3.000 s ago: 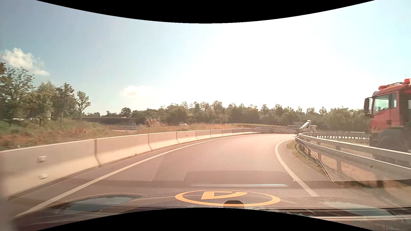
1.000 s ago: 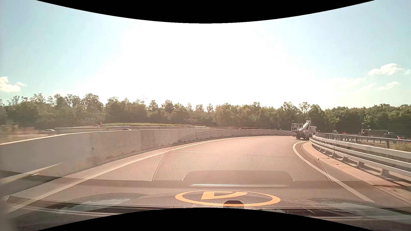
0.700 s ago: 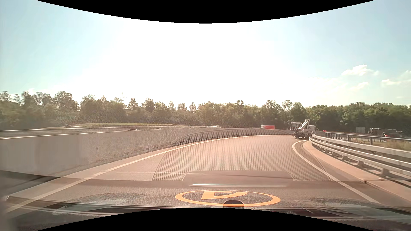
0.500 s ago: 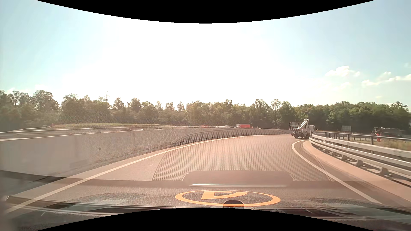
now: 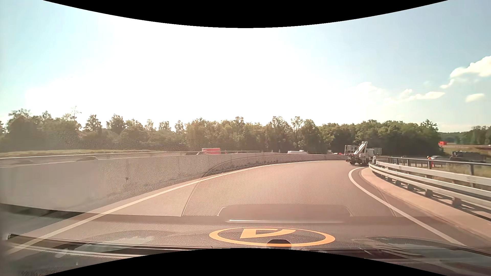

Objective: Follow the waypoints while adhering to traffic rules and regulations

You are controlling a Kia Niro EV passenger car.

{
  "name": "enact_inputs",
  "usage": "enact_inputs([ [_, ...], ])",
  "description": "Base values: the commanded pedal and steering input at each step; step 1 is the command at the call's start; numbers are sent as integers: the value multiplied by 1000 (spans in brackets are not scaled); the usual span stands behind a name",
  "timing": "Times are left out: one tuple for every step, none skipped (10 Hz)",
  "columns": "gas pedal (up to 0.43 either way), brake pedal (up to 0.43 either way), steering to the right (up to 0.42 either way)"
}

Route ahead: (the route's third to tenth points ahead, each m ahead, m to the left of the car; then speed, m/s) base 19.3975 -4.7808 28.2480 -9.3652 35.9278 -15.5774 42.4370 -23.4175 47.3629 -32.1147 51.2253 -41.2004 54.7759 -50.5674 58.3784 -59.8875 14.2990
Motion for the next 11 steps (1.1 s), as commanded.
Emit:
enact_inputs([
  [130,0,99],
  [138,0,99],
  [138,0,98],
  [138,0,98],
  [138,0,98],
  [138,0,98],
  [138,0,98],
  [138,0,98],
  [138,0,98],
  [150,0,98],
  [150,0,98],
])
